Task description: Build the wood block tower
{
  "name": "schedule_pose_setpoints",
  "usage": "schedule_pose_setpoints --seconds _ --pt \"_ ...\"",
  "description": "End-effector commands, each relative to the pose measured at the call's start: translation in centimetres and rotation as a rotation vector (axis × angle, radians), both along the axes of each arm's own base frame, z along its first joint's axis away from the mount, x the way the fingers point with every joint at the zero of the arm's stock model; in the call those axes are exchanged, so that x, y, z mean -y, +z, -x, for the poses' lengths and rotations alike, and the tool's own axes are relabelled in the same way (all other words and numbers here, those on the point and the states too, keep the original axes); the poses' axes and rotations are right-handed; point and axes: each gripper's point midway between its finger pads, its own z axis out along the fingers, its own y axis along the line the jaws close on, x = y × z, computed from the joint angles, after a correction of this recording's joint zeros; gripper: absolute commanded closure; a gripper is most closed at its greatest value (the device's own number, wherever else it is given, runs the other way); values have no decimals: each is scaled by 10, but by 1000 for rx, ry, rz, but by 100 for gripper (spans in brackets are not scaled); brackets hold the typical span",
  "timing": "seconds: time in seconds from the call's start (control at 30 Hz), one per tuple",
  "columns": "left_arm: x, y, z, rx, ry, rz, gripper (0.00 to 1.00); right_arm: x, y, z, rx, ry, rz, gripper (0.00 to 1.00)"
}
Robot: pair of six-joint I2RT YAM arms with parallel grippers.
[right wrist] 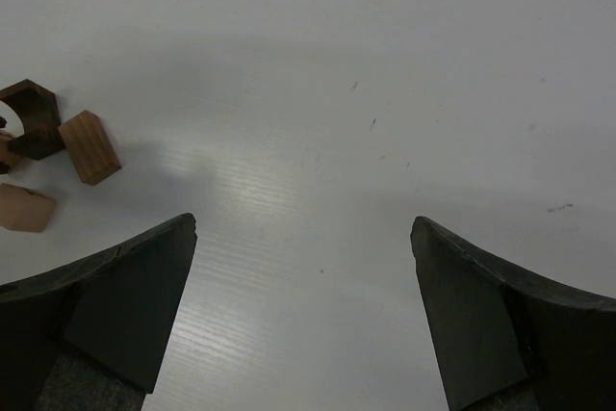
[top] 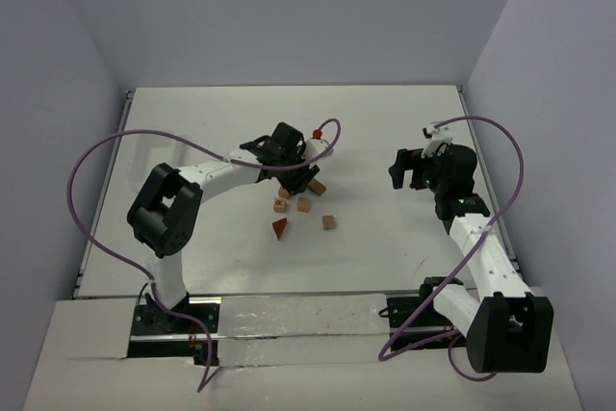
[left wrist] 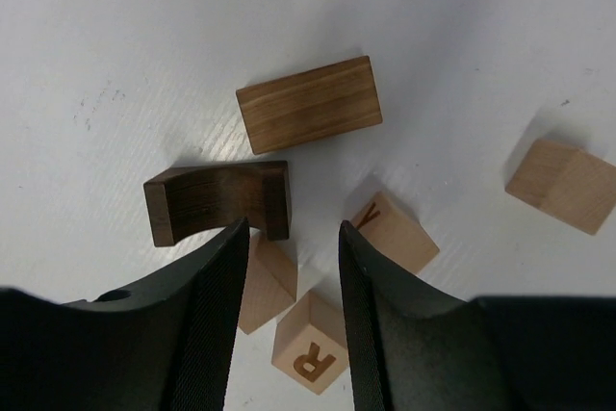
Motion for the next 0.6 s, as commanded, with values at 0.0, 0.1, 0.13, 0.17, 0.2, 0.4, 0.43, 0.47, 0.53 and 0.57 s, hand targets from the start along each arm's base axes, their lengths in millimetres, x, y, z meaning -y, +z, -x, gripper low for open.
schedule_pose_setpoints --seconds 0.0,0.1,0.13,0.17,0.2,0.4,0.43,0.47,0.53,0.57 --pt "14 11 -15 49 1 18 52 -1 24 -10 64 6 10 0" --pt "14 5 -16 44 -1 5 55 -1 24 -10 65 6 10 0" --pt "14 5 -16 45 -1 0 55 -1 25 -10 67 6 10 0" --pt "15 3 -17 45 -1 -2 56 -1 25 -10 67 6 10 0" --pt "15 2 -17 46 -1 -6 57 -2 25 -10 67 7 10 0" --pt "13 -8 -17 39 1 -34 59 -2 24 -10 66 7 8 0" --pt "13 -8 -17 38 1 -36 60 -2 25 -10 67 7 9 0" --pt "13 -10 -16 36 0 -40 60 -2 25 -10 68 6 9 0" --pt "12 -13 -15 32 0 -47 61 -2 25 -10 68 7 9 0" --pt "11 -15 -15 29 -1 -51 62 -1 25 -10 67 6 9 0"
